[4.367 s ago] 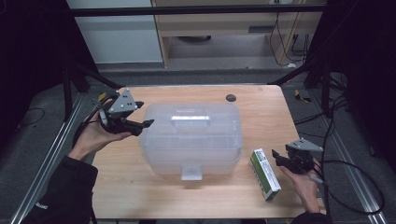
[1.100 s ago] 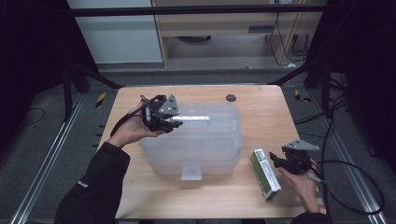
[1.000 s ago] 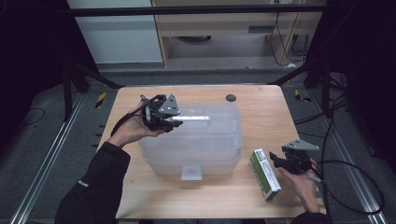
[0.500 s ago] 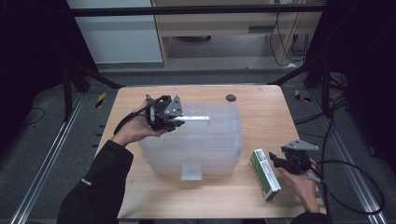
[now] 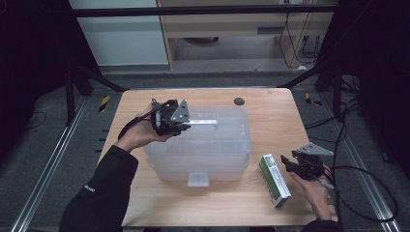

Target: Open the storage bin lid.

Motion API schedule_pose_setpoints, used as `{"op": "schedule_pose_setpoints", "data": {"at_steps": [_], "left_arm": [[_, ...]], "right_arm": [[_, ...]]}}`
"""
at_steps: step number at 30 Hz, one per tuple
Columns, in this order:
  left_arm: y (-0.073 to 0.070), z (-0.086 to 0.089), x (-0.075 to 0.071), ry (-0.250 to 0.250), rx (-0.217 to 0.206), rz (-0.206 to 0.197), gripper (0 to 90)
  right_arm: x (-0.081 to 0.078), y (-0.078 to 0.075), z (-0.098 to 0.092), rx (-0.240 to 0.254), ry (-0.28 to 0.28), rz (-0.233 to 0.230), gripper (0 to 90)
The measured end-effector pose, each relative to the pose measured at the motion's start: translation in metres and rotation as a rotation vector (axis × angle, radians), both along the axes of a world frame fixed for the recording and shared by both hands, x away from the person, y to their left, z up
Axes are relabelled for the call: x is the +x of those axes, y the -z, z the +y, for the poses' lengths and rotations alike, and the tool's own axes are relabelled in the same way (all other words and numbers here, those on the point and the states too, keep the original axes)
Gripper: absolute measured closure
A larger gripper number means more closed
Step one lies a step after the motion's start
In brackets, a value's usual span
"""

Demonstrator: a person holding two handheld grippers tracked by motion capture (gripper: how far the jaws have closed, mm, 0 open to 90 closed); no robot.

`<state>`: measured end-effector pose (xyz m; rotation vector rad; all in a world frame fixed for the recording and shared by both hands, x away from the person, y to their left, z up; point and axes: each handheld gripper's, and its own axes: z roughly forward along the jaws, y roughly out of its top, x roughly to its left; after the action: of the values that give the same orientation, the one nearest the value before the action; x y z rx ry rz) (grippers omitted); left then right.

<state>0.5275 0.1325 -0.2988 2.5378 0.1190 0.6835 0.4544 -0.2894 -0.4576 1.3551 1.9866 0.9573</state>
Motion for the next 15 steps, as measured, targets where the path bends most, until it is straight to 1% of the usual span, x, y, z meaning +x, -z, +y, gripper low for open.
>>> {"op": "schedule_pose_setpoints", "data": {"at_steps": [4, 6, 7, 8, 9, 10, 11, 15], "left_arm": [[-0.002, 0.0, 0.002, -0.002, -0.001, 0.0, 71.4], [-0.002, 0.0, 0.002, -0.004, -0.004, -0.007, 71.2], [-0.004, 0.001, 0.004, -0.011, -0.014, -0.01, 71.0], [-0.006, 0.001, 0.005, -0.015, -0.021, -0.011, 70.9], [-0.006, 0.001, 0.005, -0.015, -0.021, -0.011, 70.7], [-0.007, 0.001, 0.007, -0.018, -0.025, -0.013, 70.7], [-0.009, 0.001, 0.009, -0.023, -0.03, -0.013, 70.5], [-0.012, 0.002, 0.013, -0.034, -0.036, -0.017, 70.0]], "right_arm": [[-0.002, -0.004, 0.001, 0.015, -0.002, -0.007, 56.5], [-0.002, -0.005, 0.001, 0.012, -0.007, -0.009, 57.8], [-0.002, -0.006, 0.001, 0.019, -0.011, -0.01, 61.0], [-0.003, -0.007, 0.001, 0.02, -0.013, -0.011, 62.2], [-0.003, -0.008, 0.001, 0.027, -0.013, -0.012, 64.2], [-0.003, -0.008, 0.001, 0.027, -0.013, -0.012, 64.2], [-0.004, -0.01, 0.001, 0.029, -0.019, -0.017, 69.0], [-0.006, -0.015, 0.002, 0.047, -0.03, -0.025, 78.4]]}}
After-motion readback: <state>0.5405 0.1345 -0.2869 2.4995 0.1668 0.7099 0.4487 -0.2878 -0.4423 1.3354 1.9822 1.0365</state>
